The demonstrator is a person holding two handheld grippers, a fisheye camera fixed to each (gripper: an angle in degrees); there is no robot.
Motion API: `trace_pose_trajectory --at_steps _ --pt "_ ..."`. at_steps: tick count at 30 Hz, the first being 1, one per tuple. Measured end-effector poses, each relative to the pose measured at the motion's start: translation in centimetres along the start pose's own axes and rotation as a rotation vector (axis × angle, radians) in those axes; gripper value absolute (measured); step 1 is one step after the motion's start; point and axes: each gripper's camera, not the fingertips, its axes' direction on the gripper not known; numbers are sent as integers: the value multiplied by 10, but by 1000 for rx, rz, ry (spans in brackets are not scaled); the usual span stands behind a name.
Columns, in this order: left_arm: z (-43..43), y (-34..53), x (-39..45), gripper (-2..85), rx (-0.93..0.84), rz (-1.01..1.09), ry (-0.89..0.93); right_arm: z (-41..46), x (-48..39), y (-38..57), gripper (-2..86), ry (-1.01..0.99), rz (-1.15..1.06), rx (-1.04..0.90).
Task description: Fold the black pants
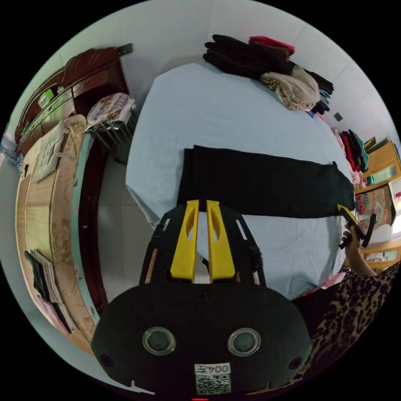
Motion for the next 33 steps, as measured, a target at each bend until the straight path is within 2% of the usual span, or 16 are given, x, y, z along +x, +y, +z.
trace_pose_trajectory --at_steps 7,9,12,14,17,26,33 --pt "7 21 -43 42 9 -46 43 11 -36 -37 144 -9 -24 -56" --pt "10 24 -49 45 14 -40 50 5 -45 -54 139 -77 -70 -90" --pt "13 28 -61 51 14 -42 41 -21 -73 -84 137 -268 -161 1" --pt "14 34 -74 55 37 -76 53 -28 -113 -113 128 -456 -266 24" --pt "16 43 -89 60 59 -101 87 -15 -189 -151 121 -682 -443 -42" --pt "17 58 -112 72 126 -72 103 38 -446 -232 97 -858 -886 -137" --pt "21 60 -122 72 114 -68 75 73 -571 -249 85 -825 -1123 -245"
